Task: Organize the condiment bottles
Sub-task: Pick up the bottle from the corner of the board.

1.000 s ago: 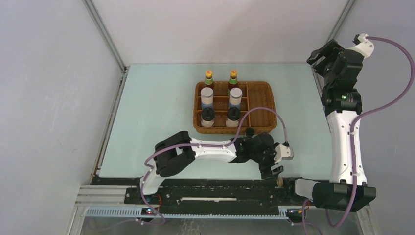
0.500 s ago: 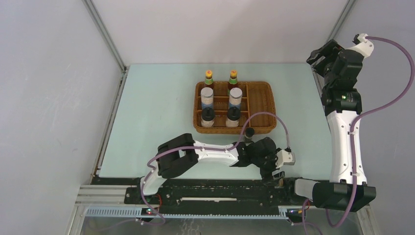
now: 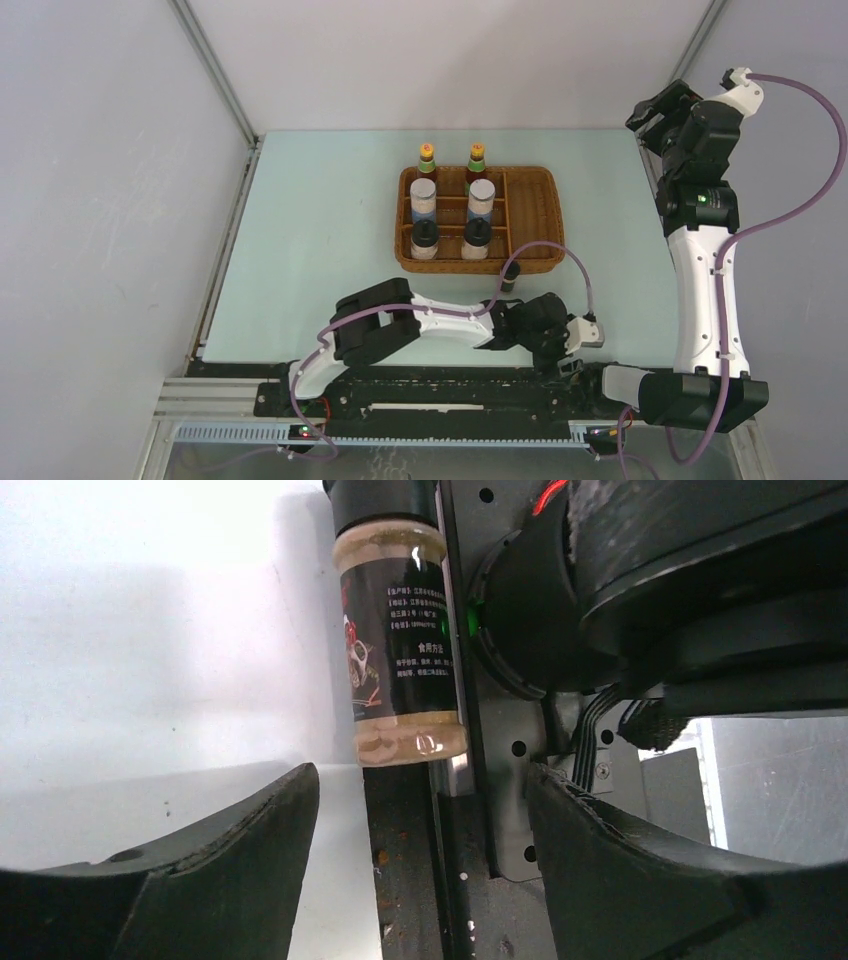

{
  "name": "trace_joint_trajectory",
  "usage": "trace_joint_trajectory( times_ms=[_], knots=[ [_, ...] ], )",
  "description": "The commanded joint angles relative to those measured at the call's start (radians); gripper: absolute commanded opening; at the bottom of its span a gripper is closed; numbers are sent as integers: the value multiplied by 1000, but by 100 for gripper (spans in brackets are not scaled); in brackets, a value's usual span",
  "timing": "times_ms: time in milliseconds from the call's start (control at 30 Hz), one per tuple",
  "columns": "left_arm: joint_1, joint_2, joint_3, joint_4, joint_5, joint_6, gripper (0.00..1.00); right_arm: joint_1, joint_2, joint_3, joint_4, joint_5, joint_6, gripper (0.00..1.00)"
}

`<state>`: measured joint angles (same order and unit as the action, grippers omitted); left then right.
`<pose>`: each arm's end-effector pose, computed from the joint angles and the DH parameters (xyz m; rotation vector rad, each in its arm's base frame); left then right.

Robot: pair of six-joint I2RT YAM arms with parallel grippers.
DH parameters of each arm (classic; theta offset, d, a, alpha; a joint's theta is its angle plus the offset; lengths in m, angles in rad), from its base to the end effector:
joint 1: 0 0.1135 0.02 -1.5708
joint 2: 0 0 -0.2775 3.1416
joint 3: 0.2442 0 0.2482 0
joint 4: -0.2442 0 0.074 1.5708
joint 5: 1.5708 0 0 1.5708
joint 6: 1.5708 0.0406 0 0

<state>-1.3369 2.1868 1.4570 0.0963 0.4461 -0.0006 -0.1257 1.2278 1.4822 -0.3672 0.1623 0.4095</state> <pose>0.0963 -0.4797 0.1587 1.7048 1.7148 -1.1816 0.2551 -0.0389 0.4807 0.5613 1.5863 0.0769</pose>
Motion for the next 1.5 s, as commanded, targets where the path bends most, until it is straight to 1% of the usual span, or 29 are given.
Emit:
trace_joint_trajectory(
  times_ms=[0,333,967,1300,1467],
  knots=[
    [-6,11,69,56,-23,-24,80,10,-10,36,35,2,0,83],
    [-5,25,85,95,-58,-42,80,14,-10,30,45,3,-3,82],
    [-19,60,118,79,-75,-45,79,12,-21,15,60,3,-6,83],
    [-34,78,136,32,-140,-23,75,12,-22,-4,77,2,0,83],
    [-42,90,145,12,-187,-14,75,12,-25,-15,85,2,0,83]
  ],
)
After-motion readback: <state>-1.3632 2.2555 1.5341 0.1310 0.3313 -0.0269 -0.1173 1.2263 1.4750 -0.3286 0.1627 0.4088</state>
